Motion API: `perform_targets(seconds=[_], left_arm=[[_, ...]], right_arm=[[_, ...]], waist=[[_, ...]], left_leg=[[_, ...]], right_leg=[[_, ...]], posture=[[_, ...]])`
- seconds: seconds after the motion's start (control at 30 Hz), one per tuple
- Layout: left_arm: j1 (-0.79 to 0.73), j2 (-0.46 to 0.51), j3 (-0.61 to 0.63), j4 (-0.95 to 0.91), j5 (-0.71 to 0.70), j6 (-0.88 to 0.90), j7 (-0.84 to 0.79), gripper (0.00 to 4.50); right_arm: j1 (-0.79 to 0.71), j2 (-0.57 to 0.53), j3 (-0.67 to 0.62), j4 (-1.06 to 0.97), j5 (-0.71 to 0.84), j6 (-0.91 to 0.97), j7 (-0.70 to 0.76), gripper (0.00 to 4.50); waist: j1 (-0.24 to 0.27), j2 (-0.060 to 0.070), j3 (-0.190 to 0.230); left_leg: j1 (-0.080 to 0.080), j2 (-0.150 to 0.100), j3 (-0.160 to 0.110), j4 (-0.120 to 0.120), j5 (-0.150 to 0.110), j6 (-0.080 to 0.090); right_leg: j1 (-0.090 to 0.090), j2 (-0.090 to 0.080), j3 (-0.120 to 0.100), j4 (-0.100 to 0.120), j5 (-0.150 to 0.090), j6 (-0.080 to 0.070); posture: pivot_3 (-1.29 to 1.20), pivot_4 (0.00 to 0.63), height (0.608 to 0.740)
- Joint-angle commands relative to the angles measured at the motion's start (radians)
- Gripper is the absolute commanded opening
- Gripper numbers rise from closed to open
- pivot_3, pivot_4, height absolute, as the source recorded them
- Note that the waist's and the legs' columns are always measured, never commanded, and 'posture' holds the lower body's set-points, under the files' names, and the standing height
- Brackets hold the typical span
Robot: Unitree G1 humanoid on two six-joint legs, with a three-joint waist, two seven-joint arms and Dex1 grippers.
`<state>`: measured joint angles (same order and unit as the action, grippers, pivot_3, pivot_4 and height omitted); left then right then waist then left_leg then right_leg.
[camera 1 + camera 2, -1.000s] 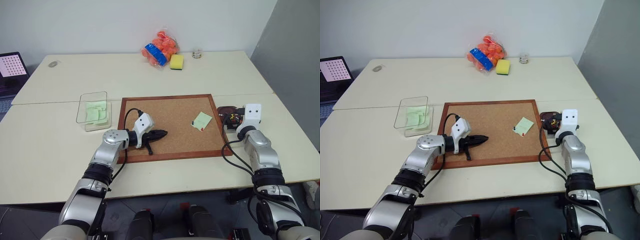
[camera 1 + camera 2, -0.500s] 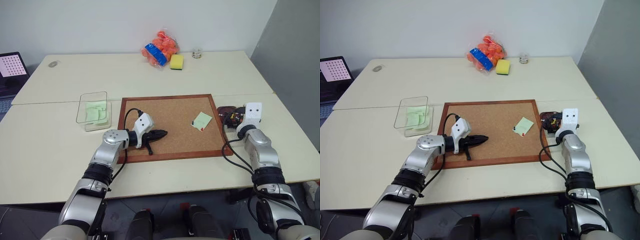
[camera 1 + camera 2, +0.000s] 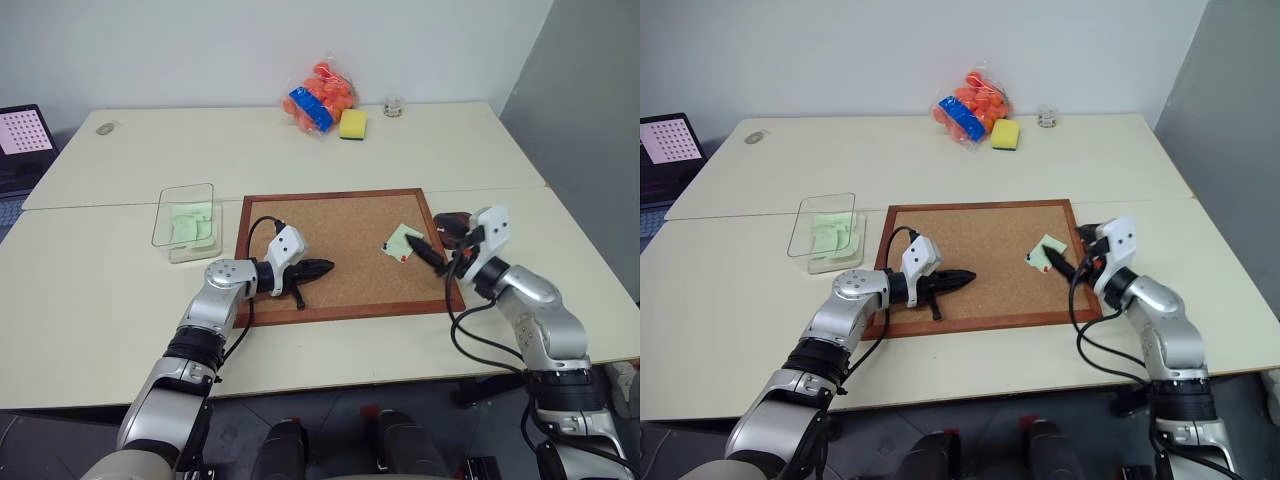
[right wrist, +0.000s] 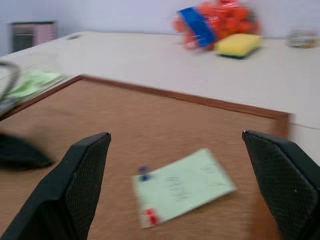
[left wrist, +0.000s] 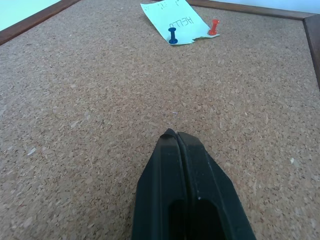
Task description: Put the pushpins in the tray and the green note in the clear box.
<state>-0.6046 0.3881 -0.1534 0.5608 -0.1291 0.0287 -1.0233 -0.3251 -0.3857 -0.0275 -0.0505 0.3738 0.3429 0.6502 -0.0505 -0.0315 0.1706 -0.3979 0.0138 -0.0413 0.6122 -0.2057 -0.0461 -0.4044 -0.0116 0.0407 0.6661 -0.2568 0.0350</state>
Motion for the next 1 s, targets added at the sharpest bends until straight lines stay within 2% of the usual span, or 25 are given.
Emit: perform_targets(seconds=[0.03,0.23,0.4,0.83,0.93,1.0], left_arm=[[0.004,0.005,-0.012,0.023,0.032,0.007,0.011,0.00],[0.008,0.012,-0.012,0.015,0.032,0.008,0.009,0.00],[0.021,0.022,-0.010,-0.005,0.030,0.014,0.008,0.00],[0.034,0.031,-0.009,-0.025,0.029,0.022,0.011,0.00],[0.028,0.029,-0.011,-0.020,0.031,0.021,0.010,0.00],[0.024,0.029,-0.011,-0.018,0.031,0.020,0.008,0.00]], right_arm=[[0.014,0.012,0.078,-0.037,-0.035,-0.027,0.034,4.46],[-0.014,0.041,0.133,0.091,-0.115,-0.079,0.015,4.46],[-0.033,0.049,0.106,0.170,-0.130,-0.115,0.004,4.46],[-0.041,0.053,0.085,0.223,-0.144,-0.142,-0.011,4.46],[-0.051,0.057,0.089,0.241,-0.152,-0.143,-0.015,3.95],[-0.057,0.062,0.089,0.250,-0.157,-0.145,-0.016,3.44]], waist=[[0.001,0.000,0.000],[0.001,0.000,0.000],[0.001,0.000,0.000],[0.000,0.000,0.000],[-0.001,0.000,0.000],[-0.001,0.000,0.000]], left_leg=[[0.000,0.000,0.000,0.000,0.000,0.000],[0.000,0.000,0.000,0.000,0.000,0.000],[0.000,0.000,0.000,0.000,0.000,0.000],[0.000,0.000,0.000,0.000,0.000,0.000],[0.000,0.000,0.000,0.000,0.000,0.000],[0.000,0.000,0.000,0.000,0.000,0.000]], right_leg=[[0.000,0.000,0.000,0.000,0.000,0.000],[0.000,0.000,0.000,0.000,0.000,0.000],[0.000,0.000,0.000,0.000,0.000,0.000],[0.000,0.000,0.000,-0.001,0.000,0.000],[0.000,0.000,0.000,-0.001,0.000,0.000],[0.000,0.000,0.000,0.000,0.000,0.000]], posture=[[0.00,0.150,0.740],[0.00,0.150,0.740],[0.00,0.150,0.740],[0.00,0.150,0.740],[0.00,0.150,0.740],[0.00,0.150,0.740]])
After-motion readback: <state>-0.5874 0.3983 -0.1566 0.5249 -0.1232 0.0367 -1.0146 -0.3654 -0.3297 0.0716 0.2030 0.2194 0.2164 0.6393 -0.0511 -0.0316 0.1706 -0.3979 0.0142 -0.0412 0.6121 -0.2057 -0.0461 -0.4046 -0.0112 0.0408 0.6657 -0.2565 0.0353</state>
